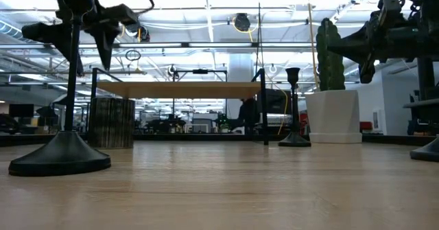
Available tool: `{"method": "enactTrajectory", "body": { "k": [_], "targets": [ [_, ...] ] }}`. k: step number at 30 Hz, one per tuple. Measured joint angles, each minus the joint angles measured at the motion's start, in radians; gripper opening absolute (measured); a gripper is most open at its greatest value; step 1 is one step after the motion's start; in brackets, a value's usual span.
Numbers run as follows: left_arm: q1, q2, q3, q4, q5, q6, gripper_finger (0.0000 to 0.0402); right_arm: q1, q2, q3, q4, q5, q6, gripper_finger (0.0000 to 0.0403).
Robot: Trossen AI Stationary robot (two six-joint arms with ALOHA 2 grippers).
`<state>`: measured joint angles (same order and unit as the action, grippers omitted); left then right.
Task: Pick & Place candle stick holders
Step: Put the top silver scented candle on the shelf
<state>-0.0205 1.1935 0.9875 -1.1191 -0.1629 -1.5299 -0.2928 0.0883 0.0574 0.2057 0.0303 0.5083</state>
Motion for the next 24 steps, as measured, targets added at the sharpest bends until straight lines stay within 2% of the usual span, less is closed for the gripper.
{"method": "enactTrajectory", "body": {
  "k": [6, 12, 20, 24],
  "targets": [
    [0.023, 0.058, -0.027, 0.006, 0.046, 0.001, 0.0232, 0.0, 0.001, 0.0, -0.001, 0.0, 0.002, 0.0004],
    [0.049, 0.059, -0.04, 0.004, -0.006, 0.009, 0.0232, 0.0, 0.001, 0.0, 0.0, 0.0, 0.0, 0.0004],
    [0.085, 0.058, -0.127, 0.088, 0.058, 0.001, 0.0232, 0.0, 0.001, 0.0, -0.001, 0.0, 0.0, 0.0004],
    [0.11, 0.055, -0.128, 0.111, 0.048, 0.008, 0.0232, 0.0, 0.001, 0.0, -0.001, 0.0, 0.0, 0.0004]
  ]
}}
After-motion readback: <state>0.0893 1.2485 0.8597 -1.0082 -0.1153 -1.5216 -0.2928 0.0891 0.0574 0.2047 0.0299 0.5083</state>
